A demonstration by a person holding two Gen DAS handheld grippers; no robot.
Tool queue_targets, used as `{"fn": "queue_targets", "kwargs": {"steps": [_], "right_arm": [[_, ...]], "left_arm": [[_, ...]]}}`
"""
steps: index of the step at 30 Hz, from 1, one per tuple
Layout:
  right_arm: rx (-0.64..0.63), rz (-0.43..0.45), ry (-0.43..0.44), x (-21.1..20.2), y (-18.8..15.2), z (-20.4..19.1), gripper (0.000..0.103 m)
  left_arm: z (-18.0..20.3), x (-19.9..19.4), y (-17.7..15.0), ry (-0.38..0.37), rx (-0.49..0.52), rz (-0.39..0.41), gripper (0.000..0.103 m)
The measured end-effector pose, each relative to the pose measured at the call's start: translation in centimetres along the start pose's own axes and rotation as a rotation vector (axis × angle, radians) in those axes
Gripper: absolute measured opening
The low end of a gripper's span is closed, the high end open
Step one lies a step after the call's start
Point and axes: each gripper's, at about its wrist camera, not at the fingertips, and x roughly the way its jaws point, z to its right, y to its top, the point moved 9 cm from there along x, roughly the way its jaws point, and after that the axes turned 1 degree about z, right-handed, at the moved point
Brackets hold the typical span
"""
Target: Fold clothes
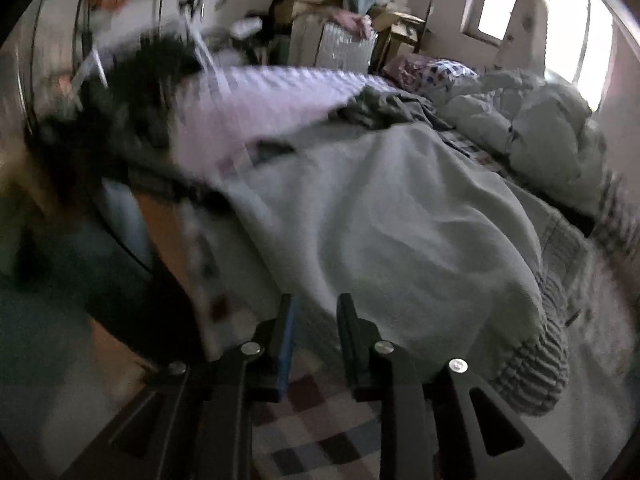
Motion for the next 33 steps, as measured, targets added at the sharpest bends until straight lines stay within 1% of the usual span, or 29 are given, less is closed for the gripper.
{"fn": "queue_targets", "kwargs": {"steps": [1, 4, 5, 6, 7, 9, 11, 13, 15, 18, 20, 21, 23, 24, 25, 26, 28, 30, 31, 33], "right_arm": [[0.043, 0.04, 0.032, -1.1, 0.7, 0.4, 0.022], [0.172, 0.153, 0.076, -4.3, 3.1, 2.7, 0.024], [0.215, 0.19, 0.069, -5.2, 3.8, 3.8, 0.032], [0.258, 0.224, 0.045, -6.1, 4.6, 5.0, 0.038], [0.296, 0.246, 0.007, -6.6, 5.2, 6.3, 0.045], [0.364, 0.268, -0.095, -7.1, 6.3, 9.1, 0.045], [0.422, 0.284, -0.159, -7.1, 7.4, 11.4, 0.045], [0.473, 0.298, -0.2, -6.7, 8.5, 13.3, 0.045], [0.517, 0.309, -0.212, -5.9, 9.6, 15.1, 0.045], [0.576, 0.287, -0.212, -3.3, 10.9, 17.3, 0.045], [0.59, 0.238, -0.23, -0.8, 11.2, 19.0, 0.042], [0.594, 0.214, -0.242, 0.4, 11.1, 19.9, 0.039], [0.602, 0.169, -0.264, 2.5, 10.9, 21.7, 0.019], [0.61, 0.151, -0.279, 3.4, 10.7, 22.6, 0.016], [0.617, 0.129, -0.296, 4.3, 10.3, 23.5, 0.01], [0.624, 0.108, -0.309, 5.1, 9.8, 24.3, 0.008], [0.638, 0.068, -0.332, 6.7, 8.6, 25.5, 0.007], [0.648, 0.021, -0.361, 8.1, 7.1, 26.5, 0.004], [0.655, -0.002, -0.367, 8.8, 6.3, 26.9, 0.0], [0.668, -0.027, -0.365, 9.8, 5.1, 27.4, 0.0]], "left_arm": [[-0.1, -0.8, 0.3, -0.007, -0.003, 0.021, 0.021], [0.1, -3.4, 1.6, -0.052, 0.004, 0.102, 0.021], [0.6, -4.2, 2.5, -0.076, 0.018, 0.143, 0.022], [1.1, -5.1, 3.4, -0.1, 0.032, 0.183, 0.026], [1.6, -5.8, 4.5, -0.123, 0.045, 0.225, 0.036], [3.4, -6.4, 7.4, -0.168, 0.071, 0.313, 0.048], [5.7, -6.5, 10.1, -0.225, 0.091, 0.377, 0.049], [8.2, -5.4, 12.6, -0.266, 0.119, 0.397, 0.049], [10.6, -4.3, 14.9, -0.304, 0.146, 0.414, 0.049], [13.5, -1.3, 17.7, -0.327, 0.181, 0.413, 0.049], [15.2, 0.6, 19.0, -0.332, 0.204, 0.41, 0.049], [15.7, 1.7, 19.5, -0.321, 0.207, 0.405, 0.049], [16.4, 4.5, 20.6, -0.296, 0.206, 0.377, 0.049], [16.6, 5.7, 21.0, -0.29, 0.203, 0.363, 0.048], [16.6, 7.0, 21.4, -0.275, 0.206, 0.349, 0.044], [16.6, 8.4, 21.7, -0.243, 0.217, 0.334, 0.04], [16.1, 11.1, 21.9, -0.18, 0.231, 0.295, 0.025], [15.5, 13.2, 21.5, -0.165, 0.221, 0.254, 0.02], [15.2, 13.9, 21.3, -0.162, 0.216, 0.238, 0.018], [14.8, 15.3, 20.9, -0.158, 0.21, 0.21, 0.018]]}}
